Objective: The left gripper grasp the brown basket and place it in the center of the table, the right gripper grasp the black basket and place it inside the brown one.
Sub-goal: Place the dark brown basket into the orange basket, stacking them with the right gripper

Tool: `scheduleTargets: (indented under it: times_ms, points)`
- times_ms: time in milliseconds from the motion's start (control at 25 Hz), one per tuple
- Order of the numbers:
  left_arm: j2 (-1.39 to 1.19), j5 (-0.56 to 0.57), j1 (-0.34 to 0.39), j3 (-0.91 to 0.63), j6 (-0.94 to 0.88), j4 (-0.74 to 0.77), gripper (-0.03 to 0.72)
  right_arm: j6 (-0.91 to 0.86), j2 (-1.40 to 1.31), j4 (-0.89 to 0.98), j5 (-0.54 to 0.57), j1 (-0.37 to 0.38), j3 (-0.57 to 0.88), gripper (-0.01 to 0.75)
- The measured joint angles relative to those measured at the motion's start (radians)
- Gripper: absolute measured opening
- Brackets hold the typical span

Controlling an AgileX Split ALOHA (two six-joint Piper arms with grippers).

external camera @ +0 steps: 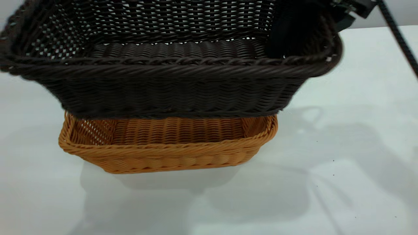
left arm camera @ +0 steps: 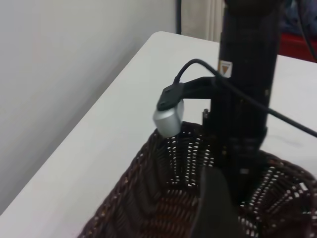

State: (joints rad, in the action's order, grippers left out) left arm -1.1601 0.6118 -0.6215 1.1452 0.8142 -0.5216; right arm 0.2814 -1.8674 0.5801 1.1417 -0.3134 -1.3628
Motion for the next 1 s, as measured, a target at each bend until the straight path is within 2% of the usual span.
scheduleTargets:
  times_ms: [480, 1000]
  points:
    - [0.000, 0.004, 0.000, -0.001, -0.001, 0.000, 0.426, 0.014, -0.120, 0.020, -0.013, -0.046, -0.095, 0.285]
    - [0.000, 0.030, 0.000, -0.001, -0.002, -0.002, 0.426, 0.048, -0.183, -0.011, -0.092, -0.056, -0.112, 0.285]
